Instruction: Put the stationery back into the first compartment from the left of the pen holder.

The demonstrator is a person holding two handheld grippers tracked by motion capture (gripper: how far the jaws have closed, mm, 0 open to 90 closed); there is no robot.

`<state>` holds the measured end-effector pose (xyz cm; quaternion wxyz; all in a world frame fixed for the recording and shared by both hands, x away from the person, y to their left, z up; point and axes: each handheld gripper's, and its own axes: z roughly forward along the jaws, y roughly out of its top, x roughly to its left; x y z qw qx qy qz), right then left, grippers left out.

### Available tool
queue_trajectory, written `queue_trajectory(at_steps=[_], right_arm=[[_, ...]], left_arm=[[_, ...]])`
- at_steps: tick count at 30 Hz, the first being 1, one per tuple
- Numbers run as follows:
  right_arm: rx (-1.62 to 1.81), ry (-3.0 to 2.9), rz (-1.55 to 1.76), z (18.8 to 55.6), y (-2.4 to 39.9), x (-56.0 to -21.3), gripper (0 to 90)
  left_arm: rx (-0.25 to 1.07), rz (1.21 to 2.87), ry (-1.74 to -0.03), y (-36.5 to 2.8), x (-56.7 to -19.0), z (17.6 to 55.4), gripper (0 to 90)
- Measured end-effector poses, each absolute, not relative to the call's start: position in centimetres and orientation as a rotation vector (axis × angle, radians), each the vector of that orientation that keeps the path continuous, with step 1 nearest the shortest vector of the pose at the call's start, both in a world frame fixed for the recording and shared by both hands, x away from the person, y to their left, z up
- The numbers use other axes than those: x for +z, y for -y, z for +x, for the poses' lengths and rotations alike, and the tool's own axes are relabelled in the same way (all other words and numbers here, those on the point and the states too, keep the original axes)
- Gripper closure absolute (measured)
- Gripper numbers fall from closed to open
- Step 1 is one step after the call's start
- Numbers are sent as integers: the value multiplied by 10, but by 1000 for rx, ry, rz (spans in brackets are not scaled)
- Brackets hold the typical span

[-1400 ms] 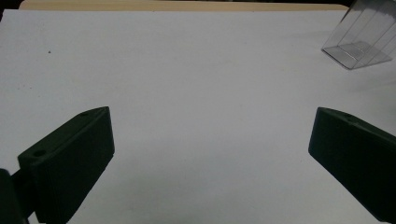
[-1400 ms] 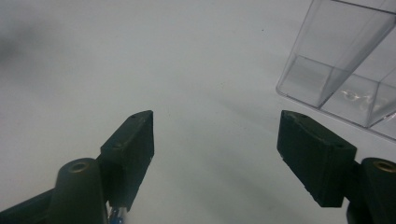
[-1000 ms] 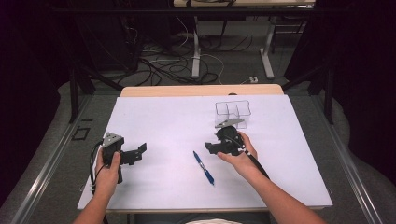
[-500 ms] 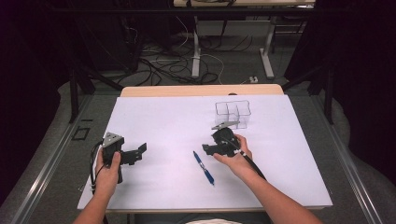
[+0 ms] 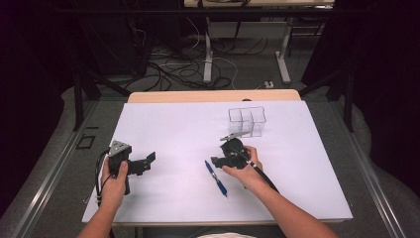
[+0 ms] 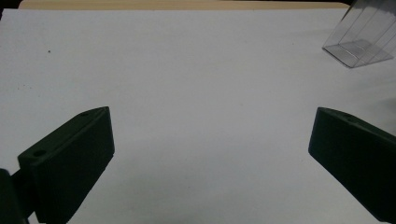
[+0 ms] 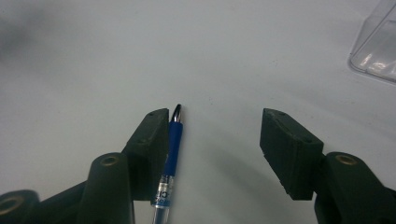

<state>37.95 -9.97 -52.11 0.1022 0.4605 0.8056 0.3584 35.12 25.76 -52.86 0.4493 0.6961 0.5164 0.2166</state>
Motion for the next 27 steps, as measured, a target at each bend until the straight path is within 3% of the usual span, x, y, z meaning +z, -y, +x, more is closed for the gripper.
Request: queue_trajectory(at_steps=[17, 27], right_arm=[[978, -2370, 1500, 376, 85, -526, 385], [983, -2399, 1533, 379, 83, -532, 530]], left_arm=[[531, 1721, -1276, -258, -529, 351, 2], [534, 1726, -1277, -258, -529, 352, 2]])
